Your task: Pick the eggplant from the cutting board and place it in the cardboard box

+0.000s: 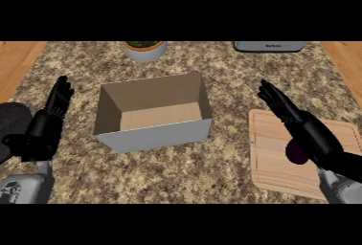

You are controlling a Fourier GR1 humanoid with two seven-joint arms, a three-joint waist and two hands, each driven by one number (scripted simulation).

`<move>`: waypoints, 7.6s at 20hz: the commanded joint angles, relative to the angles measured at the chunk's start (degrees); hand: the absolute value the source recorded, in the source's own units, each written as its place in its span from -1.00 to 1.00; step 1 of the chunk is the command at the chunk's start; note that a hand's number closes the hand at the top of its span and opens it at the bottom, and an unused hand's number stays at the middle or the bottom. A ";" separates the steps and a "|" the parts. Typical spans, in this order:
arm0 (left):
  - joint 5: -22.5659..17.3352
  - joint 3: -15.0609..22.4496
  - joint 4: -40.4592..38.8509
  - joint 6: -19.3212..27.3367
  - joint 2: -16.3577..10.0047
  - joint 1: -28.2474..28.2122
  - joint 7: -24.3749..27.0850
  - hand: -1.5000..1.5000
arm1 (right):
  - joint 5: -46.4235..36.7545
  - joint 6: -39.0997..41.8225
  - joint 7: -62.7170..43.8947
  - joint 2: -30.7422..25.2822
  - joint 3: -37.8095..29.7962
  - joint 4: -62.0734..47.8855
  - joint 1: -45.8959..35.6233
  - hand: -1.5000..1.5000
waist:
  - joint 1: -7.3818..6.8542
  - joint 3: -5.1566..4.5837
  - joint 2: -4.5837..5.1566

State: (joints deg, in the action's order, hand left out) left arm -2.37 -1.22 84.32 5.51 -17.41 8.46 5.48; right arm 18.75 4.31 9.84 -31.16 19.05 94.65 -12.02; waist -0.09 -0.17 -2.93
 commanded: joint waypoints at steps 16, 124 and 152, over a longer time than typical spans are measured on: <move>11.34 -2.37 -7.87 6.71 -6.45 -3.05 -10.63 0.00 | 1.40 -3.81 20.00 -3.51 -20.09 -30.40 18.33 -1.00 | 0.89 0.34 3.06; 18.34 -10.29 -12.14 -0.88 0.07 -0.16 -6.10 0.00 | -97.32 4.64 -85.96 31.11 24.42 19.67 -17.65 1.00 | -0.63 0.03 3.16; 18.88 -9.27 -8.39 -3.12 -1.30 2.64 -9.31 0.00 | -68.57 -34.36 -74.43 31.14 -2.51 -43.32 -44.56 -1.00 | -4.83 0.18 4.31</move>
State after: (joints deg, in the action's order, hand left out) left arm 16.83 -10.07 75.89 3.12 -17.85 10.60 -3.75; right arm -54.21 -21.38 -60.25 -0.44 19.68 57.37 -55.36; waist -4.41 -0.03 1.20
